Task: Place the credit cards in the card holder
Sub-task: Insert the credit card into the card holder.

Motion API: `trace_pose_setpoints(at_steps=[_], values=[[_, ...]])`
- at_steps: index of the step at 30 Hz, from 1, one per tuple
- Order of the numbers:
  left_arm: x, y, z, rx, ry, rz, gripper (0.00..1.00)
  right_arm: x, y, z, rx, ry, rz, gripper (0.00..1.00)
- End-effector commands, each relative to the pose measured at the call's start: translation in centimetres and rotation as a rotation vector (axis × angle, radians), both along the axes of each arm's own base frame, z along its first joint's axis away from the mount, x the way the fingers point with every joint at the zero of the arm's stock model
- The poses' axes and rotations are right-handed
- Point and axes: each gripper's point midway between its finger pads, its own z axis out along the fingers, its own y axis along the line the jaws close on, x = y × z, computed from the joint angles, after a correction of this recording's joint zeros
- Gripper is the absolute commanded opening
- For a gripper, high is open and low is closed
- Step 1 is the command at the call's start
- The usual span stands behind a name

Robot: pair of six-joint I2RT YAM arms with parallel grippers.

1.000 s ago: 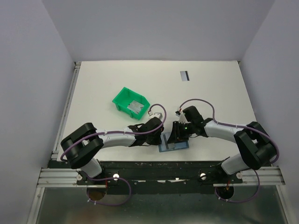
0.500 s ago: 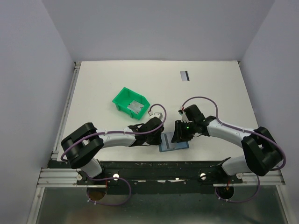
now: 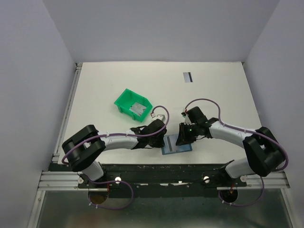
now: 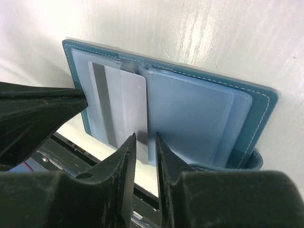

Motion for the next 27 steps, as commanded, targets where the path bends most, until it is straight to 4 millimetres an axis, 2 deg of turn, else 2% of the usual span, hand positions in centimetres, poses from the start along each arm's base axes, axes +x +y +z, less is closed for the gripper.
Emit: trace_pose_setpoints(at_steps=[1, 18, 21, 27], values=[[-2.0, 2.9, -3.6, 0.130, 0.086, -0.013, 0.00, 0.4, 0.9, -0.2, 0.028, 0.003, 0.020, 0.29], [-1.9, 2.7, -3.6, 0.125, 0.084, -0.012, 0.00, -0.7, 4.1, 0.4, 0.115, 0.026, 0.110, 0.28], [-2.0, 2.7, -3.6, 0.127, 0.084, -0.015, 0.00, -0.6, 3.9, 0.5, 0.095, 0.017, 0.105, 0.33], [-2.1, 3.0, -3.7, 0.131, 0.086, -0.009, 0.00, 0.1, 2.1, 1.4, 0.004, -0.049, 0.078, 0.44]])
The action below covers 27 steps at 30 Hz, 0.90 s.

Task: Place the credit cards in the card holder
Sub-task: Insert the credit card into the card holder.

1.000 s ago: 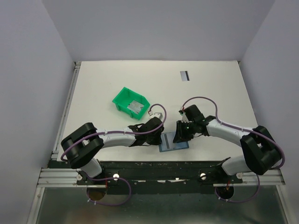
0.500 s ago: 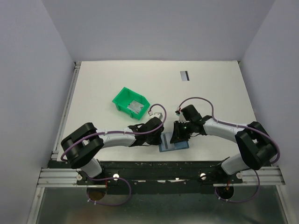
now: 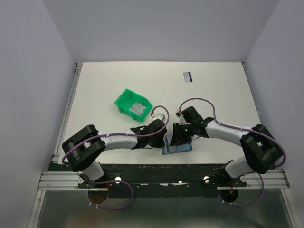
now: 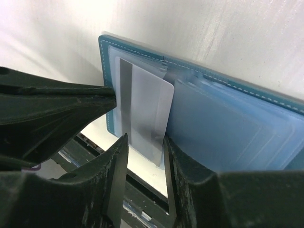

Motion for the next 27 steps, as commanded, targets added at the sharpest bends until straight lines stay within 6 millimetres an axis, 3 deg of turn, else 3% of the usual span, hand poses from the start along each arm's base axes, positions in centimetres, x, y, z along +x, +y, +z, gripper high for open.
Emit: trace_pose_setpoints(at_steps=[1, 9, 18, 27], values=[[-2.0, 2.9, -3.6, 0.128, 0.084, -0.009, 0.00, 0.8, -0.8, 1.4, -0.054, -0.072, -0.011, 0.45], [-2.1, 3.0, -3.5, 0.130, 0.084, -0.010, 0.00, 1.2, -1.4, 1.2, -0.093, -0.079, -0.043, 0.42], [-2.0, 3.1, -3.3, 0.125, 0.078, -0.007, 0.00, 1.5, -0.3, 0.6, -0.064, -0.050, -0.034, 0.26], [-2.0, 3.0, -3.1, 0.121, 0.075, -0.008, 0.00, 0.8, 0.7, 0.4, -0.005, -0.018, -0.008, 0.24]])
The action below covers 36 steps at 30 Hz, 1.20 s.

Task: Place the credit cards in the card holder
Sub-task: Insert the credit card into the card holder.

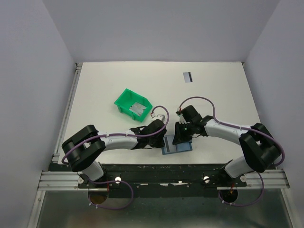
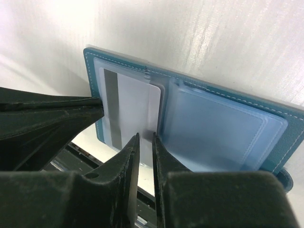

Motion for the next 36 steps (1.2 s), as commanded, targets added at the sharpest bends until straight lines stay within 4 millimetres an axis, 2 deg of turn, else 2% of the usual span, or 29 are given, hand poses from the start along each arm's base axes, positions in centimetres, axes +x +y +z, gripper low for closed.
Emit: trace_pose_setpoints(at_steps=[1, 11, 20, 28, 36], values=[[-2.0, 3.0, -3.0, 0.125, 0.078, -0.008, 0.00, -0.1, 1.4, 0.5, 0.070, 0.009, 0.026, 0.24], [-1.0, 2.7, 0.5, 0.071, 0.006, 0.007, 0.00, -0.5, 1.6, -0.1, 0.089, 0.029, 0.018, 0.24], [-0.6, 2.3, 2.7, 0.027, -0.035, 0.002, 0.00, -0.1, 1.2, 1.1, 0.089, -0.030, -0.003, 0.24], [-1.1, 2.7, 0.8, 0.071, 0.001, -0.003, 0.00, 0.3, 0.3, 0.7, 0.024, -0.034, -0.022, 0.26], [-1.6, 3.0, -1.4, 0.099, 0.040, -0.008, 0.00, 0.3, 0.6, -0.1, 0.022, -0.008, -0.017, 0.27]])
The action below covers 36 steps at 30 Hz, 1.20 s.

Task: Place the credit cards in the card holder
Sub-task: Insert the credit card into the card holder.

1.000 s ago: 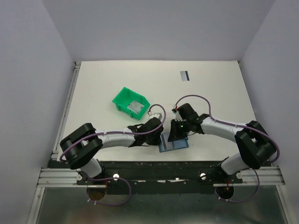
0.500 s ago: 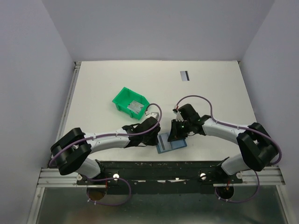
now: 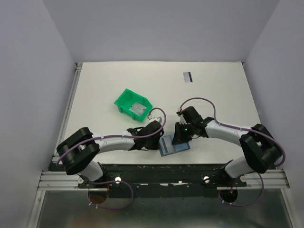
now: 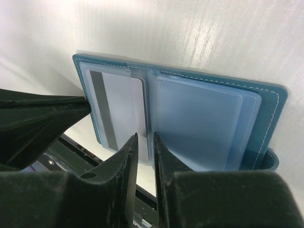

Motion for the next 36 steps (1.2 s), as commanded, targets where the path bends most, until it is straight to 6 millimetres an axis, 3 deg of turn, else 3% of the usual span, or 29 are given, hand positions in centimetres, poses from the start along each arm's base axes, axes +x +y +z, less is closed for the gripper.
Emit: trace_pose_setpoints(at_steps=[1, 14, 24, 31, 36], values=[[-0.5, 0.5, -1.9, 0.033, 0.027, -0.003, 0.00, 0.3, 0.3, -0.3, -0.012, 0.003, 0.004, 0.27], [-1.0, 0.7, -3.3, 0.042, 0.053, -0.005, 0.00, -0.3, 1.7, -0.5, 0.063, 0.048, 0.031, 0.27], [-1.0, 0.7, -3.5, 0.046, 0.055, -0.007, 0.00, -0.5, 3.3, 0.6, 0.167, 0.059, 0.048, 0.27], [-1.0, 0.8, -2.8, 0.039, 0.049, -0.002, 0.00, 1.2, 2.2, 4.1, 0.113, -0.090, 0.055, 0.28], [0.0, 0.4, 0.2, 0.015, -0.016, -0.008, 0.00, 2.8, 1.2, 8.0, 0.074, -0.223, 0.023, 0.34]])
